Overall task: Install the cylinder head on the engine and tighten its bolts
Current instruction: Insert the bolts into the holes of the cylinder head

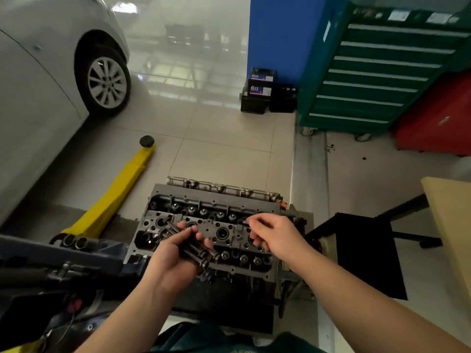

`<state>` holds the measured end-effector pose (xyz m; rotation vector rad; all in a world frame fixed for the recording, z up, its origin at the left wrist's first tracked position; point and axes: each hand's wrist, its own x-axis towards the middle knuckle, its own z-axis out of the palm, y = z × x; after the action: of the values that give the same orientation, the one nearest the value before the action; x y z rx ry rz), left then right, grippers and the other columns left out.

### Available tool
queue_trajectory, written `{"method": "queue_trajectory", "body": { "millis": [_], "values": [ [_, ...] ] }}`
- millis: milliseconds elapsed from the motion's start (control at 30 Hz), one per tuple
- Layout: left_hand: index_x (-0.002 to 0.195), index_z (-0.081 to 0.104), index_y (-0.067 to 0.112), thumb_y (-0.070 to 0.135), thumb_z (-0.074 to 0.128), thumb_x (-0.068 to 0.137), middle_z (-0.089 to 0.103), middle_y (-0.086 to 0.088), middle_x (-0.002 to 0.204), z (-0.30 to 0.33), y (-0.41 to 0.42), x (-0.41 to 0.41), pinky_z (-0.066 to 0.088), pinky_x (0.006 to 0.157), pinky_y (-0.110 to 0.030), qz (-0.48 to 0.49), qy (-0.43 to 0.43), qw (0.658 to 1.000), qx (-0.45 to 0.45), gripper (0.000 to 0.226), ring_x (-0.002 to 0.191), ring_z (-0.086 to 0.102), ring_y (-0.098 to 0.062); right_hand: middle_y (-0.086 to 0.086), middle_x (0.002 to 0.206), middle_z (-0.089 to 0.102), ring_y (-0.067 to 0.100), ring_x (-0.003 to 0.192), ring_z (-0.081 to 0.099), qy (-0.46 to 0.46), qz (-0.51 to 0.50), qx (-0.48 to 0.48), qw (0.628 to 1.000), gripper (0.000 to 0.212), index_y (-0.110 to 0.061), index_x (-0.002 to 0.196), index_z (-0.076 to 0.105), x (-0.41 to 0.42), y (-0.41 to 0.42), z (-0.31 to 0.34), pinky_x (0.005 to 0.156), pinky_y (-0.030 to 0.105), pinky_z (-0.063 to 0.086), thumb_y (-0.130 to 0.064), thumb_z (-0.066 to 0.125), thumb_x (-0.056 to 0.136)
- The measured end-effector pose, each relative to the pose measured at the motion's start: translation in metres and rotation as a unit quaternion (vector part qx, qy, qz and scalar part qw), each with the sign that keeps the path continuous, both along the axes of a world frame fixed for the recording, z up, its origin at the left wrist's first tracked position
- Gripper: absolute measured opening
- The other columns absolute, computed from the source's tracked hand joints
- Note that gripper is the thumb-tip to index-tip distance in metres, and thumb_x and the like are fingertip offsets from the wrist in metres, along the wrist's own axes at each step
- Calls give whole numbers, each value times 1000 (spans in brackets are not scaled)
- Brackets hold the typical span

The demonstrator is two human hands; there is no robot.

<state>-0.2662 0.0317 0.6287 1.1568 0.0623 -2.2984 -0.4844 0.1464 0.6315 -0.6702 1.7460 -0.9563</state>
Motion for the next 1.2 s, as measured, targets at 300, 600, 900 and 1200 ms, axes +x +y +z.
{"method": "queue_trajectory", "body": {
  "millis": [300,600,900,1200],
  "values": [
    [100,63,23,1,59,84,71,-6,88,11,-26,-1,52,80,-42,-35,-2,999,6,27,76,62,-20,-3,67,67,10,59,61,33,-25,1,999,23,-33,88,77,17,-31,-7,63,28,50,-40,62,103],
    [105,61,24,3,59,87,73,-7,95,10,-54,32,58,74,-42,-65,13,998,9,28,77,66,-21,-28,56,59,-1,62,51,75,-119,25,990,23,-26,102,80,32,-41,-15,68,25,42,-44,67,100],
    [111,60,23,2,59,87,74,-9,96,8,-75,54,59,77,-44,-80,19,997,2,32,78,68,-24,-19,84,70,0,72,65,239,-70,81,965,5,-38,97,72,31,-55,-21,60,18,45,-36,68,99],
    [115,59,22,3,50,102,75,-12,94,7,-86,58,55,80,-46,-91,-20,996,2,24,78,67,-25,-10,94,61,15,77,55,492,142,195,837,10,-34,98,54,28,-72,-25,58,31,41,-42,51,103]
  ]
}}
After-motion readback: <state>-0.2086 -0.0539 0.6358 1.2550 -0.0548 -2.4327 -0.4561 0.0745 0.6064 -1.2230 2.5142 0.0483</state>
